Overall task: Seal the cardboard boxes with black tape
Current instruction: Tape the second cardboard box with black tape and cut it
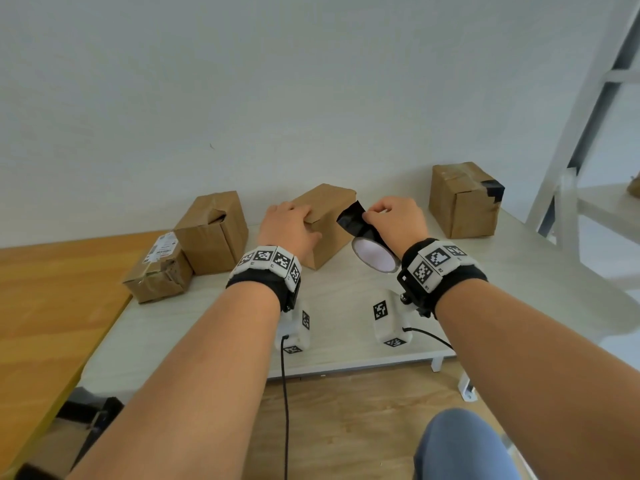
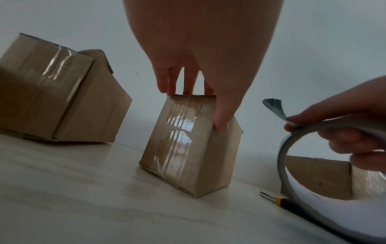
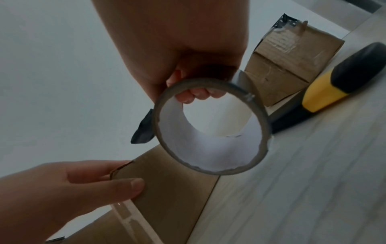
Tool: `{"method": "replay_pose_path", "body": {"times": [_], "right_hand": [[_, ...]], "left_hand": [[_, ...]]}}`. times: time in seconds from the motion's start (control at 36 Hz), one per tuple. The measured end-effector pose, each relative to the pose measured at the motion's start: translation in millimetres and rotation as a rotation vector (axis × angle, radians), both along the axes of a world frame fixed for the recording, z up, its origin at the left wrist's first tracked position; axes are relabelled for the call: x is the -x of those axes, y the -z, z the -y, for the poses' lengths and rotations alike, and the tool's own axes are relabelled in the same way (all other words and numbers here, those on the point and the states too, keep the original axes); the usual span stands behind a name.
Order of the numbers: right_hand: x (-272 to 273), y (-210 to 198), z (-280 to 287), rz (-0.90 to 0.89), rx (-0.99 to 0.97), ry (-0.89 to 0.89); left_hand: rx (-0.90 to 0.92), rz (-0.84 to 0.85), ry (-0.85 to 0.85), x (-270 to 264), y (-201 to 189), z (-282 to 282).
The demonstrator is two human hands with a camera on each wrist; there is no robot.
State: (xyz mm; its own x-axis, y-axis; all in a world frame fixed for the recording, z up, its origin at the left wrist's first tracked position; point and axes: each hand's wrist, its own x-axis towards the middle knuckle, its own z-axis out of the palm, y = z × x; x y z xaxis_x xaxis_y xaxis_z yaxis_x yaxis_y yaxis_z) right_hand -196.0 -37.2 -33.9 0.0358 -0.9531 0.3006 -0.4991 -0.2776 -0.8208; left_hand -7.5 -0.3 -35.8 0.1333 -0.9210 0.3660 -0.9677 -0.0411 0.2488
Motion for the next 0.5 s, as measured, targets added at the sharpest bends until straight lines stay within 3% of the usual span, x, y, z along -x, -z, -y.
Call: {"method": "replay_pose_path", "body": {"times": [0.33, 0.5], "right_hand": [[9, -2, -2, -0.004, -0.015, 0.002], [14, -8, -7, -0.022, -0.008, 0.005]], "left_hand": [[-0.02, 0.167, -0.069, 30, -10, -17], [-0.006, 0.082, -0.059, 32, -19, -19]]}}
